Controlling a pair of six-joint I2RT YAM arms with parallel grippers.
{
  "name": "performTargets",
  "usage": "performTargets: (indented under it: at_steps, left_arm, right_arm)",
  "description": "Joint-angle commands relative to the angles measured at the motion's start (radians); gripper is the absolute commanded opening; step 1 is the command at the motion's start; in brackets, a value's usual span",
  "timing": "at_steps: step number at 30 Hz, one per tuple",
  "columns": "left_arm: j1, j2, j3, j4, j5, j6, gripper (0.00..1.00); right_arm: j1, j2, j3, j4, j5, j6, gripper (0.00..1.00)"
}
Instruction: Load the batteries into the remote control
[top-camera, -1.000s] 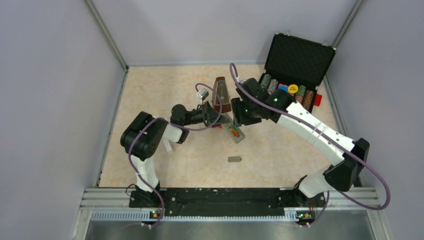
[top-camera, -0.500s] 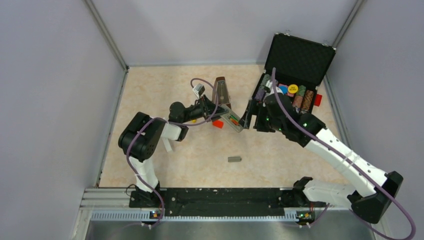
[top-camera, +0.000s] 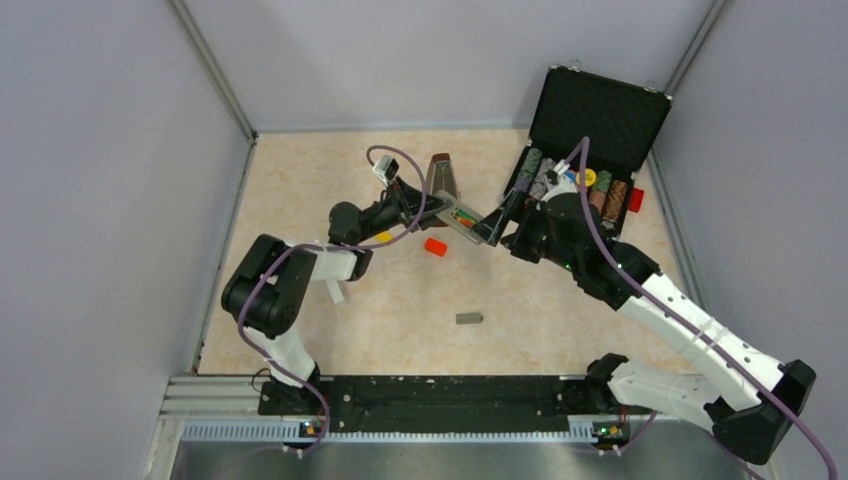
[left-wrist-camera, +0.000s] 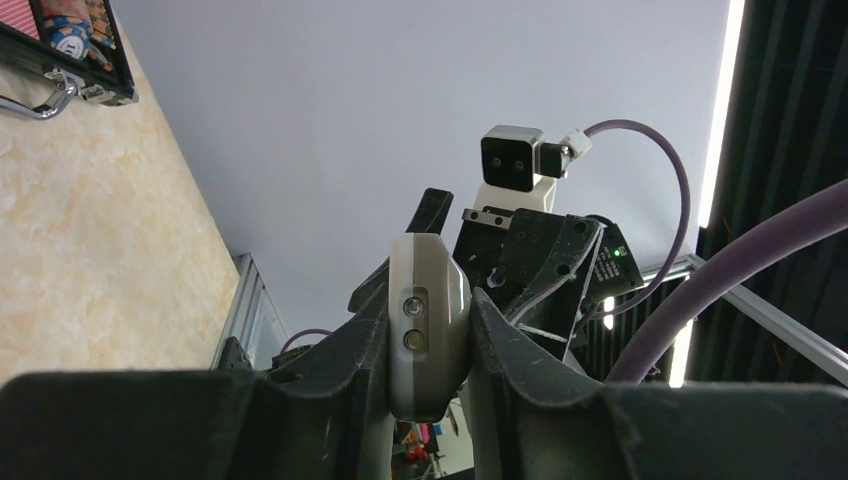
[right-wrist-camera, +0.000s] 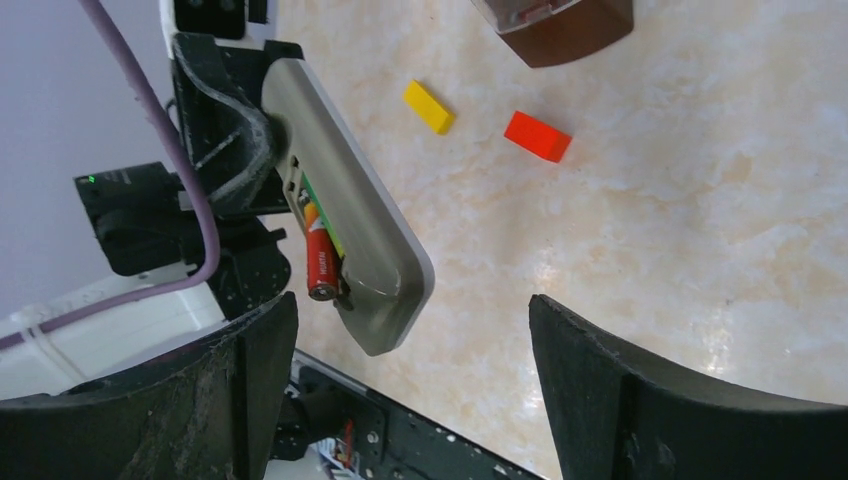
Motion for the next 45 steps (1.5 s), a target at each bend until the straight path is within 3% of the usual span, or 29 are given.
performTargets:
  at_steps: [1,9,15,25,34,45]
  left_arm:
    - [0.004,-0.06,0.004,0.032,-0.028,-0.018,0.0]
    - [0.004,-0.073,0.011,0.026,-0.038,-0.025,0.0]
    - [0.004,-0.087,-0.002,0.034,-0.071,-0.057,0.0]
    - [0.004,-0.099,-0.013,0.033,-0.083,-0.067,0.0]
    - [0.004,-0.096,-0.02,0.06,-0.102,-0.089,0.0]
    - [0.005,-0.105,-0.024,0.063,-0.103,-0.08,0.0]
  right_arm:
    - [-0.011,-0.034,-0.01,0.142,-0.014,0.056,0.84]
    - [-0.012,-0.062,-0.028,0.171,-0.016,0.085,0.85]
    - [-0.013,-0.1,-0.102,0.248,0.042,0.195,0.73]
    - [-0.014,-0.07,-0.134,0.343,-0.001,0.198,0.66]
    - [-0.015,-0.051,-0.149,0.359,-0.027,0.208,0.53]
    - [-0.022,-0.011,-0.153,0.38,-0.069,0.209,0.44]
